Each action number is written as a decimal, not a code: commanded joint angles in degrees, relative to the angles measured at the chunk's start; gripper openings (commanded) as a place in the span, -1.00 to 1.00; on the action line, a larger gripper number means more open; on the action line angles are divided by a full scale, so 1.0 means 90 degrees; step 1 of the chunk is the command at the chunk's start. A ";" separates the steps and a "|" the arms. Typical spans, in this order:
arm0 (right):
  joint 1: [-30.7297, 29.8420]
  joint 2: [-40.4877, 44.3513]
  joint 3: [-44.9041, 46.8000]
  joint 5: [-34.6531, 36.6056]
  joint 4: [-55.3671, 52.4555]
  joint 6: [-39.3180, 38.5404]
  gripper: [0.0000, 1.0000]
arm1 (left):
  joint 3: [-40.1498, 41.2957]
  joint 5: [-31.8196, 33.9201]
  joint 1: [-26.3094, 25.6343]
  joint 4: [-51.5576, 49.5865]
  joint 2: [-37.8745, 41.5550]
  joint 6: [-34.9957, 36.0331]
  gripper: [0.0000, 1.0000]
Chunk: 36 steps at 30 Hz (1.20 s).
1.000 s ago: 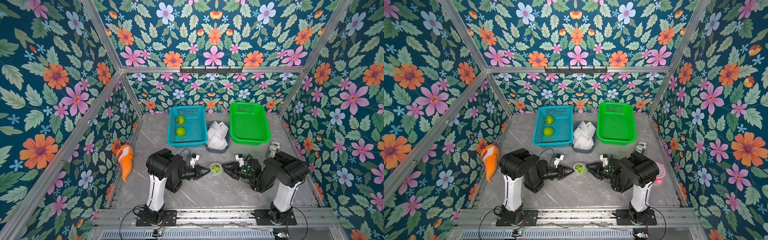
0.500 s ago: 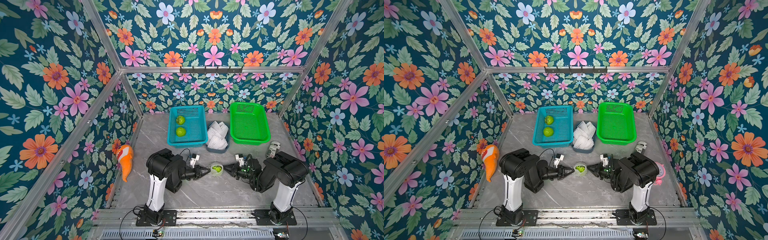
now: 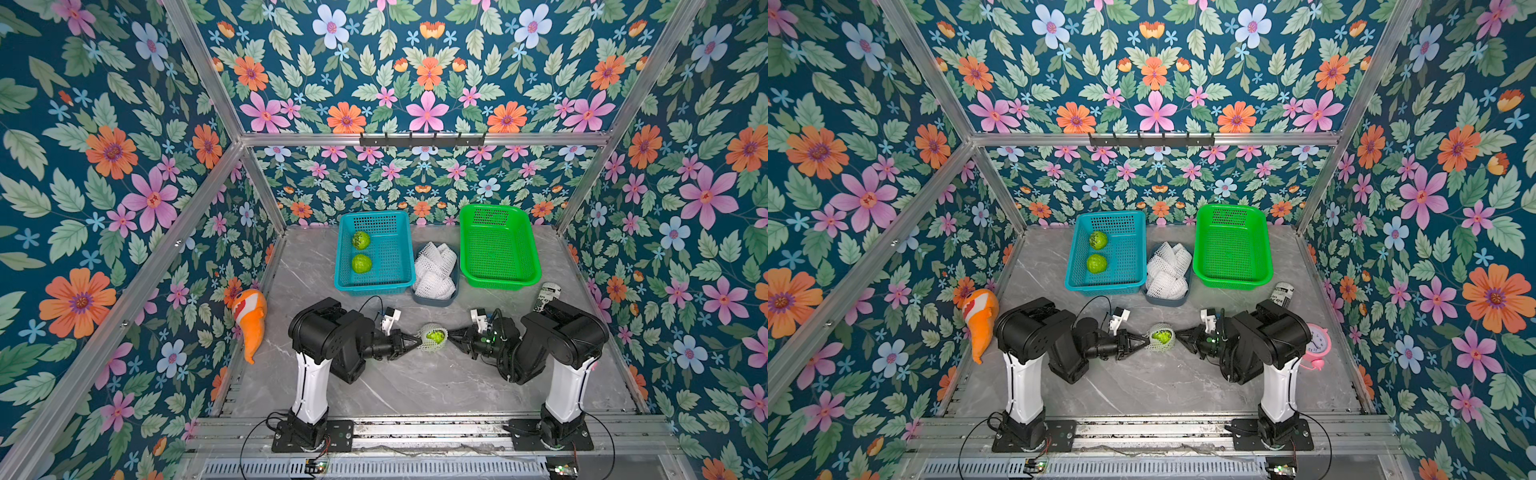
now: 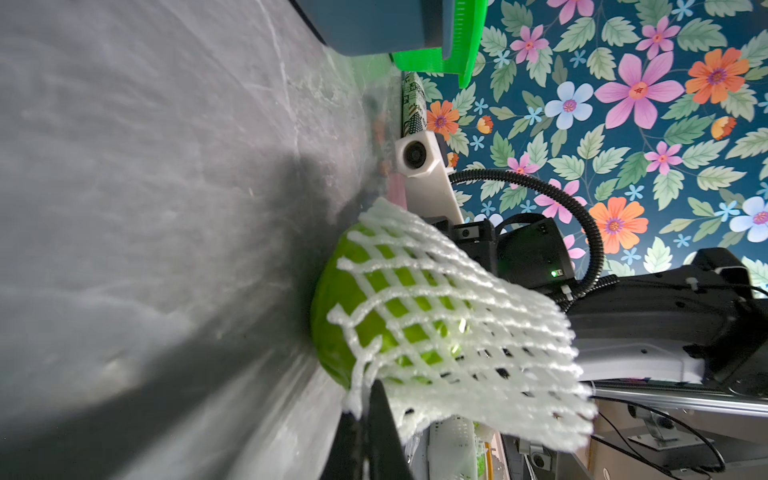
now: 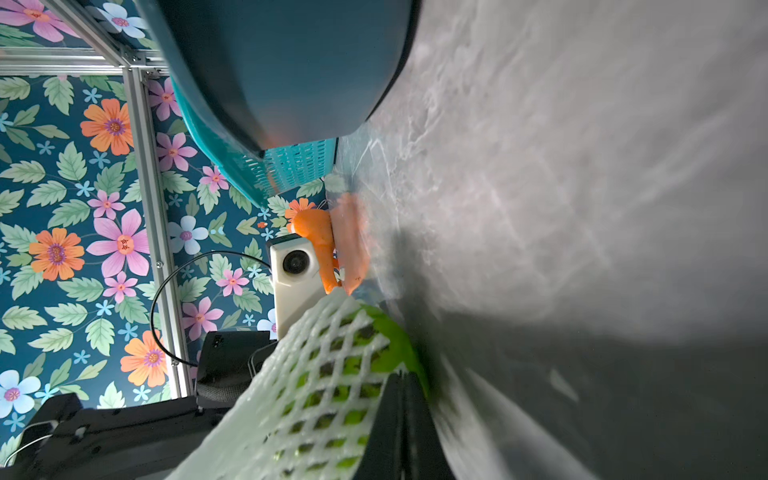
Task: Sleeve custard apples in foam nets
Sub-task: Put on the foam net on the custard apple.
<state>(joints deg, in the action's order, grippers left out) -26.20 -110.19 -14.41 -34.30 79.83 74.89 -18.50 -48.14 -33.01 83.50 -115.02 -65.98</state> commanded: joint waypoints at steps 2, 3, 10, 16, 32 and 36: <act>-0.0010 0.0021 -0.0035 0.0069 0.0016 0.0002 -1.00 | -0.0079 0.0315 -0.0004 -0.1798 0.0366 0.0690 -1.00; -0.0016 0.0059 -0.0035 0.0088 -0.0056 -0.0036 -1.00 | -0.0119 0.0387 -0.0004 -0.2148 0.0458 0.0836 -1.00; -0.0015 0.0757 -0.0189 0.0179 -0.1458 -0.0524 -1.00 | -0.0514 0.0736 -0.0031 -0.3601 0.0814 0.1356 -1.00; -0.0121 0.1740 -0.0557 0.0454 -0.3573 -0.1358 -1.00 | -0.0911 0.1042 -0.0135 -0.4726 0.0948 0.1801 -1.00; -0.0285 0.2243 -0.1202 0.0979 -0.5509 -0.2172 -1.00 | -0.1100 0.1052 -0.0228 -0.4786 0.0801 0.1779 -1.00; -0.0311 0.2234 -0.1353 0.1103 -0.5856 -0.2344 -1.00 | -0.1137 0.1070 -0.0228 -0.4786 0.0740 0.1771 -1.00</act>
<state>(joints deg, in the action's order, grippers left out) -28.82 -90.26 -25.89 -25.82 30.20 55.55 -28.84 -43.94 -34.81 46.81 -106.87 -53.41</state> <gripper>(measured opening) 0.065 0.053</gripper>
